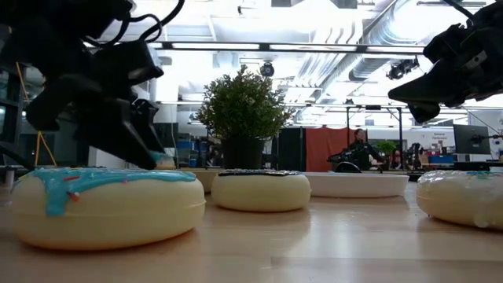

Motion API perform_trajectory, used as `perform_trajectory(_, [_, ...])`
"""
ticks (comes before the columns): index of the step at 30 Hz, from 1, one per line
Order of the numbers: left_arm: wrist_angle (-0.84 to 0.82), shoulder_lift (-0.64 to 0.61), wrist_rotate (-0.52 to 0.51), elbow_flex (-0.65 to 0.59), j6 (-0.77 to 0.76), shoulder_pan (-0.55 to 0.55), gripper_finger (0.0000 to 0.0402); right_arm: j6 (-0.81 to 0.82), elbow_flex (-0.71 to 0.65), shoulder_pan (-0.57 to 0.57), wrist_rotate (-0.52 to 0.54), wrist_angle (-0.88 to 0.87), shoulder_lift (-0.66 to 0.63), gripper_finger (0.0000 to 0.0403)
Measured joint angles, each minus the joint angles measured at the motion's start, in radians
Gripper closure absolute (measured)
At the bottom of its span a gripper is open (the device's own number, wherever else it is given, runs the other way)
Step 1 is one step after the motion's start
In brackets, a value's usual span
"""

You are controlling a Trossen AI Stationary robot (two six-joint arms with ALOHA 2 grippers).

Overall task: Pick & Place donuts
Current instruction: Put the small blue donut on the brown plate

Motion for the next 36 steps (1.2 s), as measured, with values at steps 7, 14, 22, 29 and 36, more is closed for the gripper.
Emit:
perform_trajectory(7, [0.003, 0.000, -0.001, -0.003, 0.000, 0.033, 0.0206, 0.000, 0.000, 0.000, 0.000, 0.000, 0.000, 0.0402])
perform_trajectory(14, [0.001, 0.000, 0.044, -0.003, 0.000, 0.039, 0.0206, 0.000, 0.000, 0.000, 0.000, 0.000, 0.000, 0.0402])
perform_trajectory(22, [-0.002, 0.002, 0.053, -0.003, 0.000, 0.039, 0.0206, 0.000, 0.000, 0.000, 0.000, 0.000, 0.000, 0.0402])
perform_trajectory(29, [-0.002, 0.002, 0.052, -0.003, 0.000, 0.039, 0.0206, 0.000, 0.000, 0.000, 0.000, 0.000, 0.000, 0.0402])
perform_trajectory(36, [-0.001, 0.002, 0.068, -0.003, 0.000, 0.039, 0.0206, 0.000, 0.000, 0.000, 0.000, 0.000, 0.000, 0.0402])
